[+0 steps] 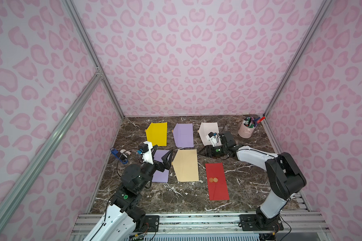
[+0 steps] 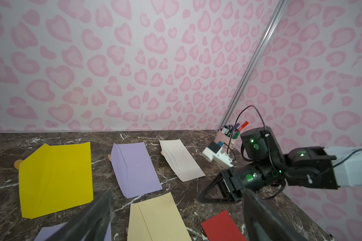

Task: Open the envelope
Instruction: Place the envelope at the center of the board, then adjust the envelope at the center of the board.

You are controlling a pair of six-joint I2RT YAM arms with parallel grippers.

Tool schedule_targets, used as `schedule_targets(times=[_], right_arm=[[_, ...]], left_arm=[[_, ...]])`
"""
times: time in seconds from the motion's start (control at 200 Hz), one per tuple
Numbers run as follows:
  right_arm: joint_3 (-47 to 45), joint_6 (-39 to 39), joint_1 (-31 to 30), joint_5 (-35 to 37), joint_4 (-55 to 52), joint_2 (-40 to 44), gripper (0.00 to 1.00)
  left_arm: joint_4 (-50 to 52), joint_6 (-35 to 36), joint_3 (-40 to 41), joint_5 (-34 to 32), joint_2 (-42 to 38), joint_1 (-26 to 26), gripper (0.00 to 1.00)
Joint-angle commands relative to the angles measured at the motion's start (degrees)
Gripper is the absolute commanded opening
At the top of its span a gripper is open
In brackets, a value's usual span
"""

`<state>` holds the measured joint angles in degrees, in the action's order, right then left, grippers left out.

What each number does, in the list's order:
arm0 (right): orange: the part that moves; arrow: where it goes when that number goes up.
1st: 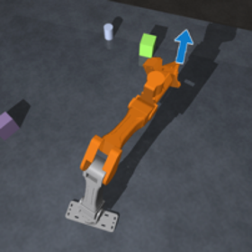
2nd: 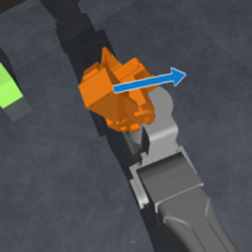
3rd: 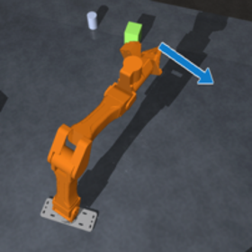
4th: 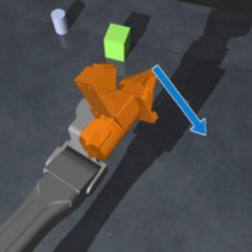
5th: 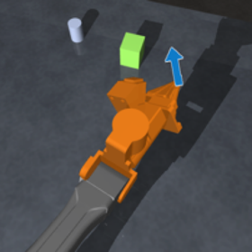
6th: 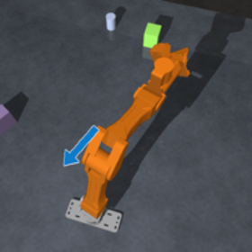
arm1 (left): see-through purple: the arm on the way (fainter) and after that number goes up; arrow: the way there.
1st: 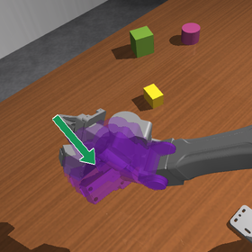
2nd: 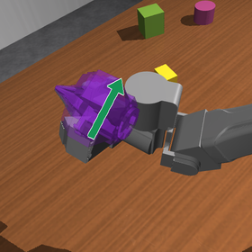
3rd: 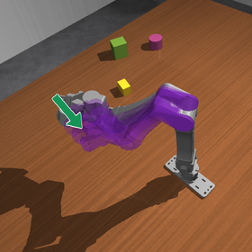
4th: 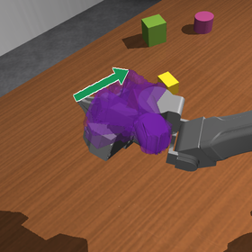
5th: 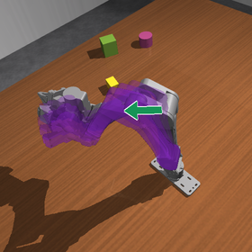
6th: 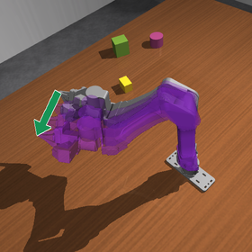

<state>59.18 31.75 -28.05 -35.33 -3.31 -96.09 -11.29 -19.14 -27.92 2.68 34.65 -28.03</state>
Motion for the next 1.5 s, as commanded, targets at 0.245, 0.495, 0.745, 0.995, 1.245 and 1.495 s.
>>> schedule_targets(times=[0.245, 0.495, 0.745, 0.995, 1.245, 1.495], right_arm=[[-5.5, -4.9, 3.7, 13.7, -10.4, 12.0, 0.58], [-15.3, -3.0, 4.6, 11.3, -6.6, 14.7, 0.51], [-22.1, -3.3, 4.6, 15.6, -10.2, 21.9, 0.51], [-30.9, 0.1, 3.6, 15.9, -8.7, 26.3, 0.43], [-34.7, 2.6, 1.8, 16.3, -8.9, 30.4, 0.41], [-37.2, 3.9, 0.1, 16.1, -7.8, 30.7, 0.34]], left_arm=[[-8.2, -3.6, -3.6, 19.2, 20.8, -0.1, 0.98], [-7.7, -4.9, -4.7, 20.6, 33.5, -6.0, 0.94], [-6.2, -5.9, -10.0, 16.7, 47.5, -13.2, 0.90], [-4.5, -8.4, -16.0, 14.7, 58.6, -14.6, 0.89], [-6.4, -10.2, -20.0, 17.1, 65.8, -16.6, 0.89], [-7.7, -11.6, -22.4, 17.9, 70.3, -17.1, 0.87]])
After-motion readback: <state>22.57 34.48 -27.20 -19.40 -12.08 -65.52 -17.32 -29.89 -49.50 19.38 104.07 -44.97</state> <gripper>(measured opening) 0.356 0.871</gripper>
